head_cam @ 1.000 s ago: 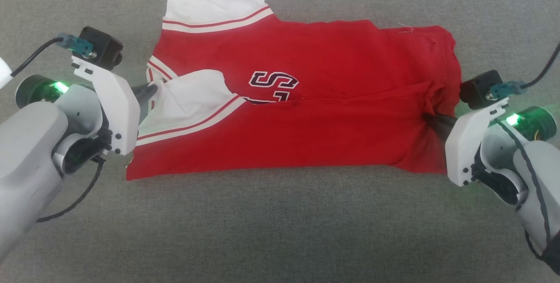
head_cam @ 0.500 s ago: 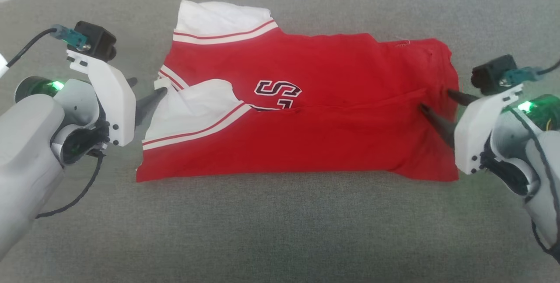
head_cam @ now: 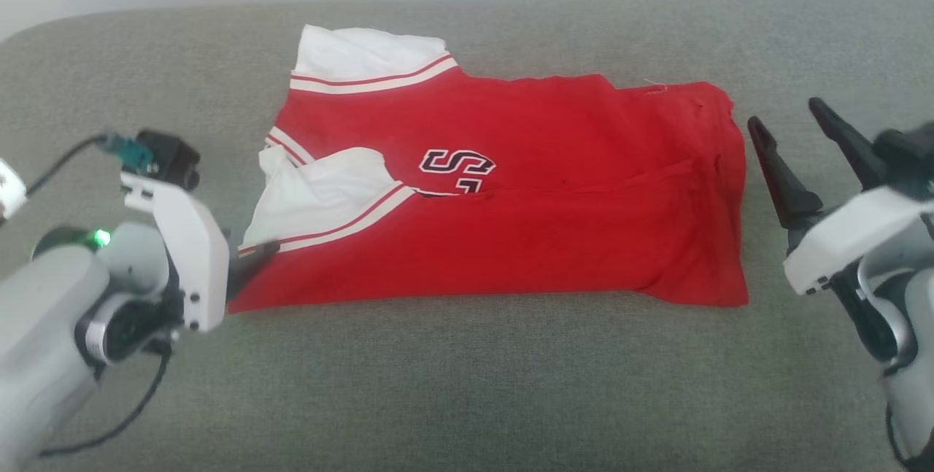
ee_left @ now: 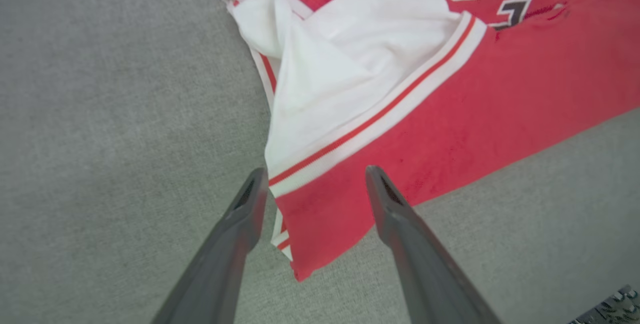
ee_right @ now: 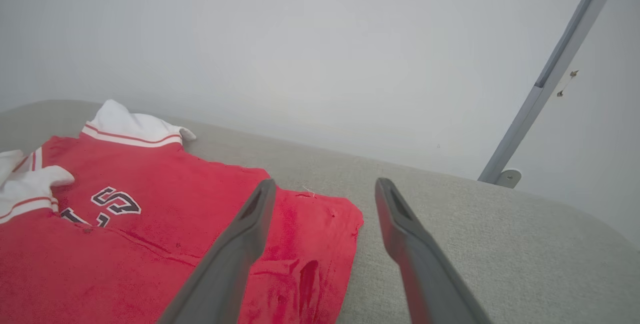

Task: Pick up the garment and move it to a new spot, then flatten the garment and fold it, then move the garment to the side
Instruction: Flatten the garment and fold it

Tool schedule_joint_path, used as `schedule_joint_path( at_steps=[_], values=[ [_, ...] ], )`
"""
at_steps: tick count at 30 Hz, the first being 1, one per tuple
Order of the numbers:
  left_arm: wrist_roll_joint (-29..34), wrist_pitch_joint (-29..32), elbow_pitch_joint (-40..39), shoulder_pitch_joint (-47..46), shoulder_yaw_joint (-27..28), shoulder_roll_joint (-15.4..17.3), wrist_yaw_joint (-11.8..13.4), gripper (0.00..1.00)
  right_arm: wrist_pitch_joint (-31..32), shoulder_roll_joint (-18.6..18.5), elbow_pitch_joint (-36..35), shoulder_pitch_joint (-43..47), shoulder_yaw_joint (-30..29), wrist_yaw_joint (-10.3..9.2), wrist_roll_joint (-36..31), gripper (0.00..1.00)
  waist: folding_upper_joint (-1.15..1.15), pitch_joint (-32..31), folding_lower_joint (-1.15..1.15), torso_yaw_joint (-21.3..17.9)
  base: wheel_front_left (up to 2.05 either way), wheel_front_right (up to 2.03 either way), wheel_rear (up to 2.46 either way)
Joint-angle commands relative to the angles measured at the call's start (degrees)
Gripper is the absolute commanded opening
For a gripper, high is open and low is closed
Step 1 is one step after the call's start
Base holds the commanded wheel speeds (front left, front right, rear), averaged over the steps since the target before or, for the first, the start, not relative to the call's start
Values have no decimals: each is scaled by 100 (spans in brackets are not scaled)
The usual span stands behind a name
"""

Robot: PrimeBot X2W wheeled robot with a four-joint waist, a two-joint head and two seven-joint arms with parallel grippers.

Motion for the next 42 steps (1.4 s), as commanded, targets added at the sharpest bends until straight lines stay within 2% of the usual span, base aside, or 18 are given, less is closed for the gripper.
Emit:
schedule_joint_path(
  at_steps=[1, 2, 9, 13, 18, 19, 20, 21, 22, 27, 34, 42],
  values=[
    [-121, 56, -126, 139, 11, 82, 148, 100, -194, 171, -148, 144, -198, 0, -168, 100, 0, 14, 0, -39, 0, 0, 0],
    [-121, 56, -126, 139, 11, 82, 148, 100, -194, 171, -148, 144, -198, 0, -168, 100, 0, 14, 0, -39, 0, 0, 0],
    [-305, 207, -513, 438, 31, 318, 626, 100, -712, 868, -640, 638, -1020, 0, -823, 100, 0, 149, 0, -198, 0, 0, 0],
    [-451, 226, -393, 537, 69, 265, 762, 100, -741, 1166, -816, 838, -1275, 0, -1013, 100, 0, 223, 0, -285, 0, 0, 0],
    [-588, 307, 12, 651, 51, 81, 846, 100, -463, 1286, -903, 1041, -1344, 0, -1040, 100, 0, 284, 0, -360, 0, 0, 0],
    [-625, 303, 88, 664, 48, 23, 820, 92, -394, 1264, -931, 1069, -1315, 0, -1050, 100, 0, 293, 0, -366, 0, 0, 0],
    [-676, 301, 171, 676, 54, -34, 808, 56, -294, 1267, -946, 1092, -1291, 0, -994, 100, 0, 300, 0, -372, 0, 0, 0],
    [-660, 331, 221, 669, 21, -81, 743, 12, -161, 1266, -938, 1128, -1276, 0, -938, 100, 0, 306, 0, -374, 0, 0, 0],
    [-682, 343, 270, 666, 11, -130, 697, 0, -35, 1242, -944, 1152, -1258, 0, -909, 100, 0, 309, 0, -372, 0, 0, 0],
    [-659, 295, 449, 623, -20, -262, 508, 0, 693, 1141, -965, 1273, -1174, 0, -613, 100, 0, 297, 0, -301, 0, 0, 0],
    [-560, 245, 507, 519, -58, -416, 357, 0, 2232, 1020, -786, 1339, -1028, 1, -146, 100, 0, 249, 0, -83, 0, 0, 0],
    [-446, 173, 480, 413, -92, -595, 249, 0, 3472, 931, -297, 991, -955, 1, -92, 100, 0, 301, 0, 175, 0, 0, 0]
  ],
)
